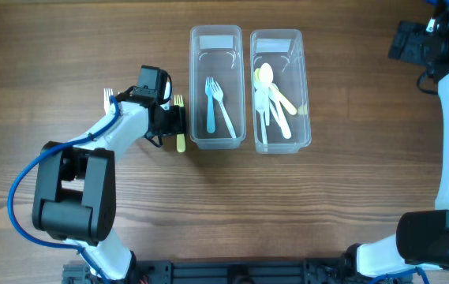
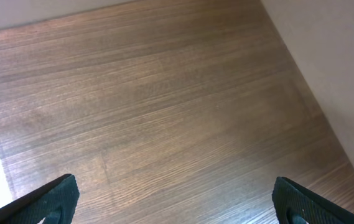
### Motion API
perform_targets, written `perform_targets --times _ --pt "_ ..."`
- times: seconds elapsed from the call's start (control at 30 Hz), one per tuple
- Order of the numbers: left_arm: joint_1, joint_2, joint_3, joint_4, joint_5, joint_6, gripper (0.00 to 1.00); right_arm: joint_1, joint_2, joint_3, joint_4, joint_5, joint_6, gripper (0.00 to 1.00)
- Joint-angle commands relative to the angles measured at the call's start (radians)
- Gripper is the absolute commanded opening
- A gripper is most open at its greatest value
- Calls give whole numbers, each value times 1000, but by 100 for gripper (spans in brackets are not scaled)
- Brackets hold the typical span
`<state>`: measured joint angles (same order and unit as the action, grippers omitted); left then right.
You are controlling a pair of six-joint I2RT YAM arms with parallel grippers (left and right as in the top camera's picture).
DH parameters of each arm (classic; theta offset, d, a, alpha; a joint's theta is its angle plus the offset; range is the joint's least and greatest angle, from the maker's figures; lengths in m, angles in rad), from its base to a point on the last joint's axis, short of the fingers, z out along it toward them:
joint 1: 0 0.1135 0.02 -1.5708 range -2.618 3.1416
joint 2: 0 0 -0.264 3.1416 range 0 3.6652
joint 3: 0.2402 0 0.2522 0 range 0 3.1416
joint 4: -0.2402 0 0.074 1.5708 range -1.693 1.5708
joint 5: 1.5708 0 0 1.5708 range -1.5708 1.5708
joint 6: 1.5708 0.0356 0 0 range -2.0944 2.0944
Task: Pack container
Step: 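Return the left gripper to the yellow fork and grasp it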
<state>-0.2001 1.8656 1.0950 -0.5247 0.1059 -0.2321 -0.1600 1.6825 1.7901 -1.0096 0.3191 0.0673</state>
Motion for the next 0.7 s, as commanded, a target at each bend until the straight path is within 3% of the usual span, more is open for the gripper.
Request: perform_targets --times 0.0,0.1,0.37,0.67 --pt "2 31 -13 -2 21 15 66 2 4 8 3 17 11 99" --pt "2 31 -13 -2 21 15 57 2 4 8 3 17 12 100" --pt "1 31 -13 -6 4 -12 63 2 4 8 3 17 11 100" --pt "1 31 -13 -13 -59 -46 62 2 4 8 3 17 11 100"
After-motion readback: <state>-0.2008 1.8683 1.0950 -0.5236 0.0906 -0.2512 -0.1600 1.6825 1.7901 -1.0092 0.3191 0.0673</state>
